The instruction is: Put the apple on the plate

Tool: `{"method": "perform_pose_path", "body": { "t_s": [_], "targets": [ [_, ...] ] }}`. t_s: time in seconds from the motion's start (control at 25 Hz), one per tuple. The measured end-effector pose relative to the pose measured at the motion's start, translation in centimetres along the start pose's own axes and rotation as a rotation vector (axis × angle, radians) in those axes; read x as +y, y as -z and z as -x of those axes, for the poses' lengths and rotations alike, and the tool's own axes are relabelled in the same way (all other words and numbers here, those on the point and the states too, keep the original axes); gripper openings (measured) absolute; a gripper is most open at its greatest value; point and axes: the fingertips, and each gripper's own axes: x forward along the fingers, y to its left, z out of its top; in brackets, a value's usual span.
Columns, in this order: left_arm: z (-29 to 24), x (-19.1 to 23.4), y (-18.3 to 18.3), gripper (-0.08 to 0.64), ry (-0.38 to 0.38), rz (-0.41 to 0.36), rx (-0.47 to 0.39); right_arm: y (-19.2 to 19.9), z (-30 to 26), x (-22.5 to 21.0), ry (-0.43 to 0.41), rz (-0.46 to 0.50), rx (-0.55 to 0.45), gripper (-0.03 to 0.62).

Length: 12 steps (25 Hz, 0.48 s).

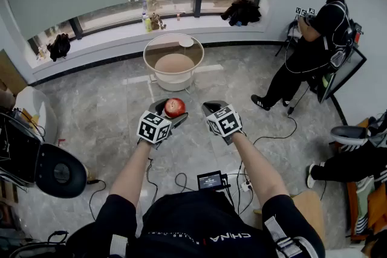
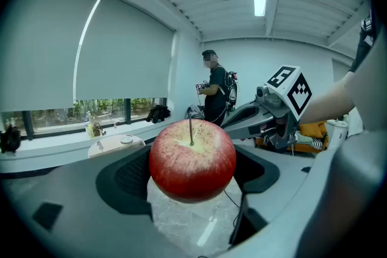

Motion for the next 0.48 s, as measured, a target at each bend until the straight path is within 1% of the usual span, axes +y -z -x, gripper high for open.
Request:
{"method": "perform_pose_path", "body": {
  "t_s": [0.2,0.4,0.48],
  "targets": [
    [1.1,0.2,-1.0,0.387,0.002,-0.003,0.005,-1.1,0.6,0.6,-0.003,-0.010,0.006,0.031],
    [0.6,-0.8,-0.1,0.388,-0.002,-0.005,0.004,0.4,0.6,0.5,-0.011,-0.001,0.010,0.031],
    [0.4,-0.8,-0.1,0.388,-0.003,-0.006,0.006,0.3,0.6,0.5,-0.011,0.001,0.008,0.031]
  ]
}}
